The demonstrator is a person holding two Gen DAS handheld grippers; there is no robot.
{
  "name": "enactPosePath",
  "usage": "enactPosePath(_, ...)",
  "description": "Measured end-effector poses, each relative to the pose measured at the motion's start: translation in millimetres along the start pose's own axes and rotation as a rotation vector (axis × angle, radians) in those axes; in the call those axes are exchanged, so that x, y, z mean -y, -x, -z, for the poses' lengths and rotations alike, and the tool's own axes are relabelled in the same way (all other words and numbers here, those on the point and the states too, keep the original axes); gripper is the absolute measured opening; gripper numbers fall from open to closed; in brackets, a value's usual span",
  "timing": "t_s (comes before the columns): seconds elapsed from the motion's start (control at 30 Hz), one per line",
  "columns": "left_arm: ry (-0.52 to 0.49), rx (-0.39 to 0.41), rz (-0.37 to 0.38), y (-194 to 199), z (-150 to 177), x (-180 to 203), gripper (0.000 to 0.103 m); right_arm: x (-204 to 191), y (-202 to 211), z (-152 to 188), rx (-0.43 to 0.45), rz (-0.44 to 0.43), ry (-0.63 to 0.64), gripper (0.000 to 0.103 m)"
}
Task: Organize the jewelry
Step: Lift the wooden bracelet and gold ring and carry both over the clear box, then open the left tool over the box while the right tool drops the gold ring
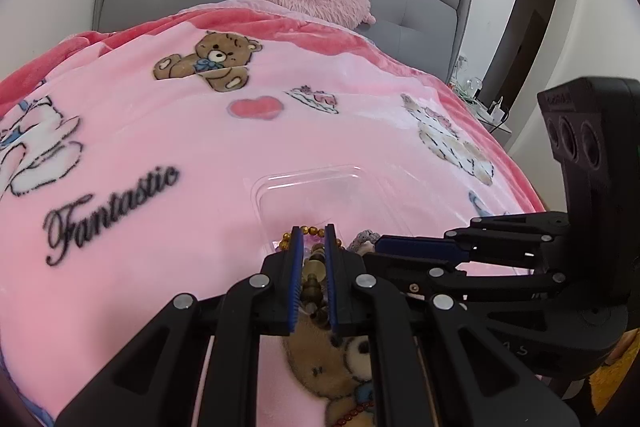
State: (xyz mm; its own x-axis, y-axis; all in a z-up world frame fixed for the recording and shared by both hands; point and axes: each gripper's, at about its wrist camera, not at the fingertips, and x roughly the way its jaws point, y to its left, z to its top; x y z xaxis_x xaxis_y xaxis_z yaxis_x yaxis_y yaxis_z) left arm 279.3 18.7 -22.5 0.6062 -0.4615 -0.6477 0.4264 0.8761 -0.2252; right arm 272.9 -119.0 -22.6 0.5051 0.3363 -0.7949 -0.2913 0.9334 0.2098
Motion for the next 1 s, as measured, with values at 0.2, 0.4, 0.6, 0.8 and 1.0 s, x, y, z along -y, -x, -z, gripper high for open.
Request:
enactPosePath(0.2, -0.003, -0.001, -0.007, -0.4, 0.3, 1.9, 0.027, 2.5, 11.6, 4.1, 0.027, -0.005, -0.011, 0.017)
enactPosePath(0.4, 0.001, 0.023, -0.021, 4.5, -6.4, 3.6, 0.03, 6.8, 27.0, 6.9, 0.044, 0.003, -0.023, 0.017)
enactPosePath(0.6, -0.052, 0.024, 0.011, 25.0, -8.5, 7.5, 0.03, 9.0, 52.6, 10.9, 0.07, -0.037, -0.013, 0.017)
enactPosePath(0.8, -0.155, -0.026, -0.022, 41.3, 10.0, 19.7, 0.031, 5.3, 81.9, 25.7, 0.102, -0.002, 0.014, 0.02)
enactPosePath(1.0, -0.198, -0.074, -0.018, 53.9, 27.6, 31.5, 0.041, -0.8, 106.8, 53.9, 0.098, -0.016, 0.0, 0.028)
